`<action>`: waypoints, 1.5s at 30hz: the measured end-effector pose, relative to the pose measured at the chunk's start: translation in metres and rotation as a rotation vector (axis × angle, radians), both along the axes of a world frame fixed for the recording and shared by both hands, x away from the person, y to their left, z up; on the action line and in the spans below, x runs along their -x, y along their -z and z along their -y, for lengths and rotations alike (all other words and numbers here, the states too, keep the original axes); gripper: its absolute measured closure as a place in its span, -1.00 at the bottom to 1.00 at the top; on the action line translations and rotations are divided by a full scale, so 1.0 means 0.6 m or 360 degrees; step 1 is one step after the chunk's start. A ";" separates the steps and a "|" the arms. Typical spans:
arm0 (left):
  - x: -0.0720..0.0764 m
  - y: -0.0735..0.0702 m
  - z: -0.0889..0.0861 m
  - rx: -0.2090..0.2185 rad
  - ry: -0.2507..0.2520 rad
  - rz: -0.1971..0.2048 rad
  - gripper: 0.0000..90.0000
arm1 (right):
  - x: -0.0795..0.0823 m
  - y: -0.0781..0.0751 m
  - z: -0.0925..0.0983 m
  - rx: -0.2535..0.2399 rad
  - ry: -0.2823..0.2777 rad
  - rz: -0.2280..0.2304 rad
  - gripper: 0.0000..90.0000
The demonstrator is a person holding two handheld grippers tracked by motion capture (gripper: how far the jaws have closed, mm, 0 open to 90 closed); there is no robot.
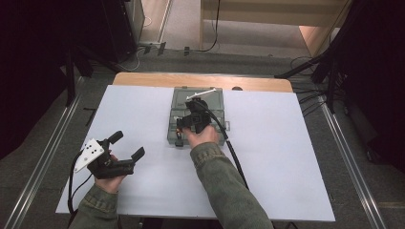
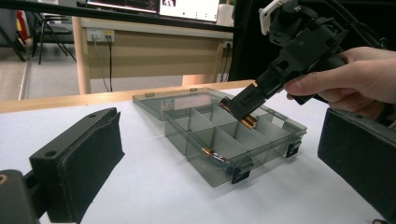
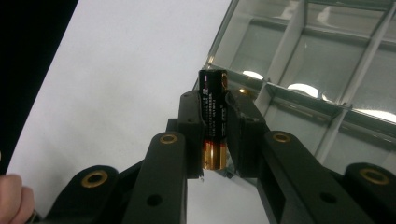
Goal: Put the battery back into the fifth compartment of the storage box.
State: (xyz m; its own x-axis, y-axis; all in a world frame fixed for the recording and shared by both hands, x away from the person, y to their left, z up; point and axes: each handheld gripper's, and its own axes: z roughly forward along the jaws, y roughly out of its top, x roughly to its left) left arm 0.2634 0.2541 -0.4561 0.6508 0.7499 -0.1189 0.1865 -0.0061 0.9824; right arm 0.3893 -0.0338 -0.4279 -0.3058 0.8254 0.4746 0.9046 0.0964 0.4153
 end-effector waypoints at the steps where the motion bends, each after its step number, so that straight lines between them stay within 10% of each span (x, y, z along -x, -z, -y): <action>1: 0.000 0.000 0.000 -0.0002 -0.0001 -0.0001 -1.00 | -0.002 0.002 0.000 -0.0013 0.0010 0.0000 0.73; 11: 0.000 -0.001 -0.001 0.0000 -0.0011 0.0007 -1.00 | -0.007 0.013 -0.009 -0.0048 0.0082 -0.0039 0.70; 21: 0.000 0.000 0.000 0.0000 -0.0010 0.0006 -1.00 | 0.004 0.003 -0.013 -0.0056 0.0057 0.0025 -0.15; 27: 0.001 0.000 0.000 -0.0003 -0.0010 0.0006 -1.00 | 0.024 0.002 -0.019 0.0326 -0.0070 0.0119 -0.97; 29: 0.001 0.000 0.000 -0.0004 -0.0010 0.0006 -1.00 | 0.032 0.002 -0.018 0.0411 -0.0107 0.0164 -1.00; 45: 0.002 0.001 0.001 -0.0037 -0.0017 -0.0003 -1.00 | 0.074 -0.020 0.025 0.0324 -0.0288 0.0158 -1.00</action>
